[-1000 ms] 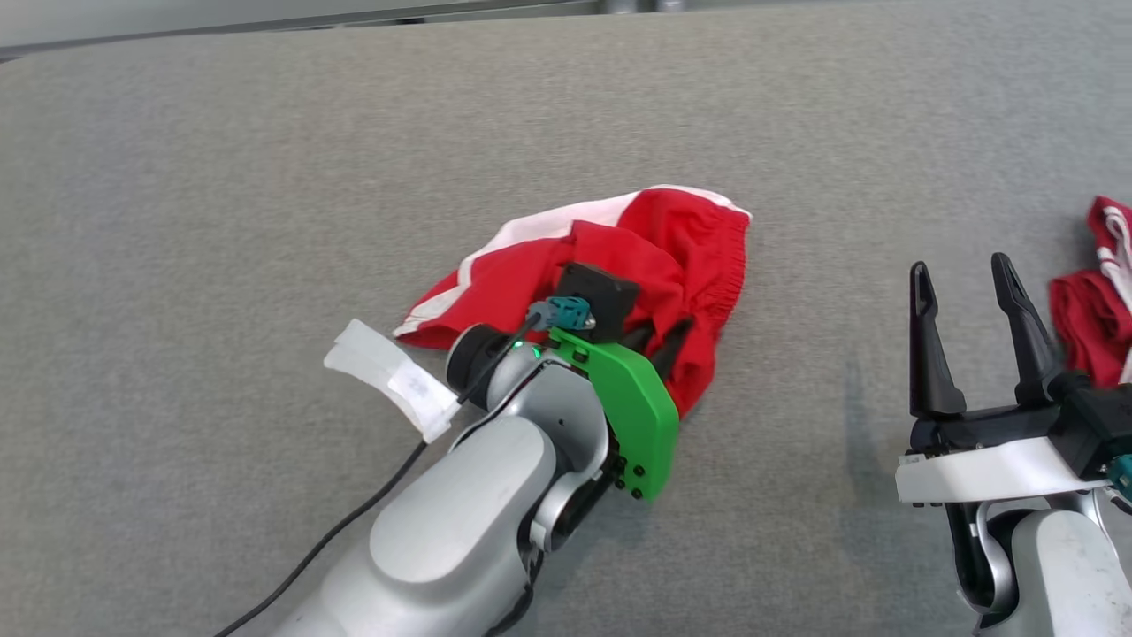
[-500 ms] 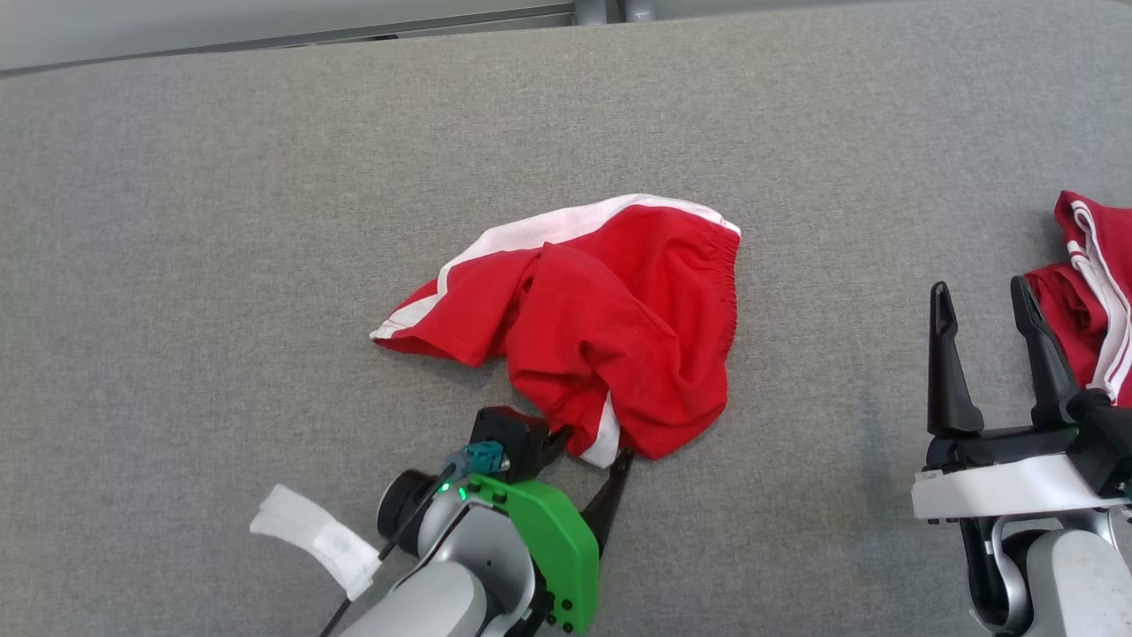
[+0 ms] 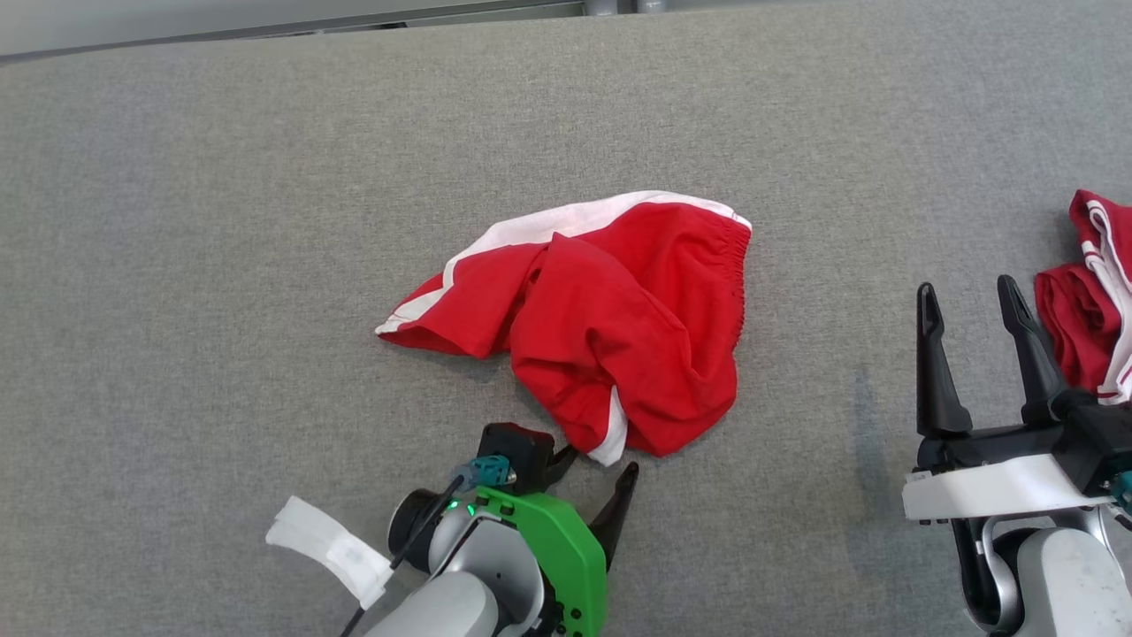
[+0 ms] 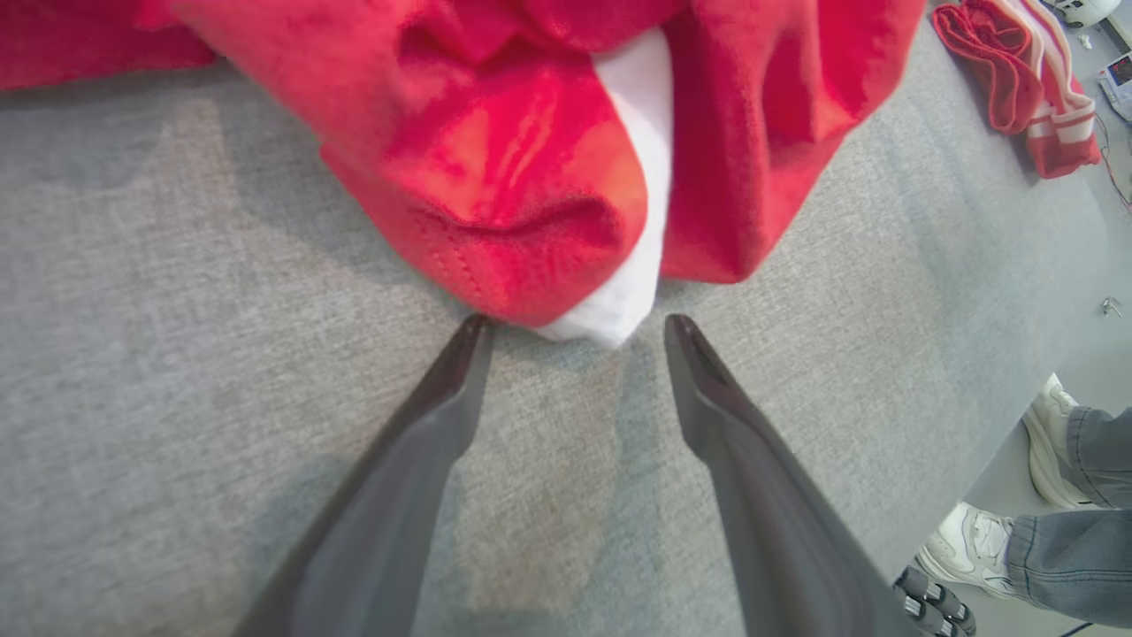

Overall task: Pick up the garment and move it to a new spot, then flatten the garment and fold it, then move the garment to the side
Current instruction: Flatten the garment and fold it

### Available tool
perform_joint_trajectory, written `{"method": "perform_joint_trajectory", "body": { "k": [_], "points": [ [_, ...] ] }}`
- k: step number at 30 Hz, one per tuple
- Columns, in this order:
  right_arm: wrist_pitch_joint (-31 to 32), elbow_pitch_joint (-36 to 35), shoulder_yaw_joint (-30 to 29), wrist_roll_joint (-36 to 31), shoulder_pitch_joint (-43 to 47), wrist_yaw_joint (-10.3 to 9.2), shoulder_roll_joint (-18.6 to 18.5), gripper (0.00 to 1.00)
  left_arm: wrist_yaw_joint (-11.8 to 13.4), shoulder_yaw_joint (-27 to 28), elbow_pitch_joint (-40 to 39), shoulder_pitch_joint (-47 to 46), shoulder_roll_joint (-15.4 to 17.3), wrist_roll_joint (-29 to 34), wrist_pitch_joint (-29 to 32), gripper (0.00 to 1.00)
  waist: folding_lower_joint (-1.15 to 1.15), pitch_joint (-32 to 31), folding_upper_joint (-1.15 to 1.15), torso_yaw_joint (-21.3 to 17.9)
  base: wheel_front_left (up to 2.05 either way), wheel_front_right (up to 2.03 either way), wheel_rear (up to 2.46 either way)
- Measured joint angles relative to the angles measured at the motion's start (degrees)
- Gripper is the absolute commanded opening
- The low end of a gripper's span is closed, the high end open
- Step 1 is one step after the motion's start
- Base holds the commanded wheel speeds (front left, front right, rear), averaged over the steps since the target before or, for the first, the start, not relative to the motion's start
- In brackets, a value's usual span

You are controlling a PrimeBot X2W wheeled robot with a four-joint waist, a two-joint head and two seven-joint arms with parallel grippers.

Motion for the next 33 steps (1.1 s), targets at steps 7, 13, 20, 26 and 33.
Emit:
{"method": "perform_joint_trajectory", "body": {
  "k": [7,13,20,26,33],
  "points": [
    [0.00,0.18,0.26,-0.01,-0.03,0.00,-0.01,1.00,-0.45,0.21,3.48,-2.53,-0.79,0.70,-1.49,0.00,0.00,0.51,0.00,-1.12,0.00,0.00,0.00],
    [0.00,0.46,0.12,1.75,-0.56,0.00,0.00,1.00,-3.63,-3.49,0.92,-7.49,4.68,3.90,5.83,0.00,0.00,0.51,0.00,-2.42,0.00,0.00,0.00],
    [0.01,1.55,1.33,6.54,-2.10,0.00,-0.01,1.00,-10.77,-7.05,-17.16,-25.05,14.51,7.26,29.89,0.00,0.00,0.91,0.00,-4.89,0.00,0.00,0.00],
    [0.00,2.45,3.21,10.43,-4.42,0.00,-0.01,1.00,-16.23,-6.93,-21.43,-43.86,16.80,6.83,47.98,0.00,0.00,1.36,0.00,-8.37,0.00,0.00,0.00],
    [0.00,3.59,4.28,14.15,-5.43,-0.01,-0.02,1.00,-17.89,-9.88,-13.32,-57.24,9.68,2.76,57.68,0.00,0.00,2.06,0.00,-13.49,0.00,0.00,0.00]
  ]
}}
